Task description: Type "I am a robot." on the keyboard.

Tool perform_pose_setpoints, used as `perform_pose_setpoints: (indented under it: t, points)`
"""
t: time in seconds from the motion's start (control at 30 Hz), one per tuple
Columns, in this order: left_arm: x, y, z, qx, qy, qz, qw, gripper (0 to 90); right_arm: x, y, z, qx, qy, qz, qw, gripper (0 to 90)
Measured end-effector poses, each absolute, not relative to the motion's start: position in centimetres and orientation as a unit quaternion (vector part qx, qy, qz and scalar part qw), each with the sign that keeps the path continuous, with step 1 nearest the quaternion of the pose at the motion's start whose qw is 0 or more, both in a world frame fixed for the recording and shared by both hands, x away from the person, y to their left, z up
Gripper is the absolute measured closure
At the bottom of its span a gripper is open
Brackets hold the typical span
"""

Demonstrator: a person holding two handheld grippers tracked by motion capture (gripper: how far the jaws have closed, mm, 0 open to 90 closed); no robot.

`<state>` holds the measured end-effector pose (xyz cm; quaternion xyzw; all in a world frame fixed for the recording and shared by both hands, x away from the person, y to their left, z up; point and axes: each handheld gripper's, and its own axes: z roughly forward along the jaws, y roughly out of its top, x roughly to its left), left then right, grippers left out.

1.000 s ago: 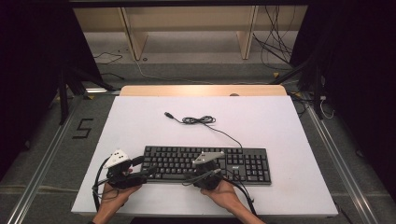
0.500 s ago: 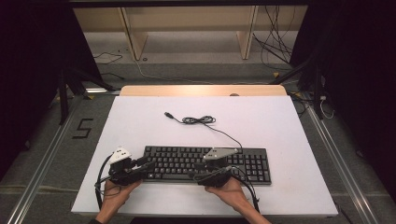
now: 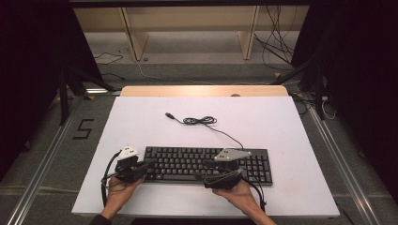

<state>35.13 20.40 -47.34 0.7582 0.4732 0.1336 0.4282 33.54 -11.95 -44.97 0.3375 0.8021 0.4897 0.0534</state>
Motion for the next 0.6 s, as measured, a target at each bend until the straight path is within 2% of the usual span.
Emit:
perform_pose_setpoints:
  t: [0.6]
  points:
    - [35.84,20.12,-48.03,0.771,0.478,0.128,0.401,89.0,32.87,-13.0,-44.61,0.342,0.796,0.495,0.06,34.2]
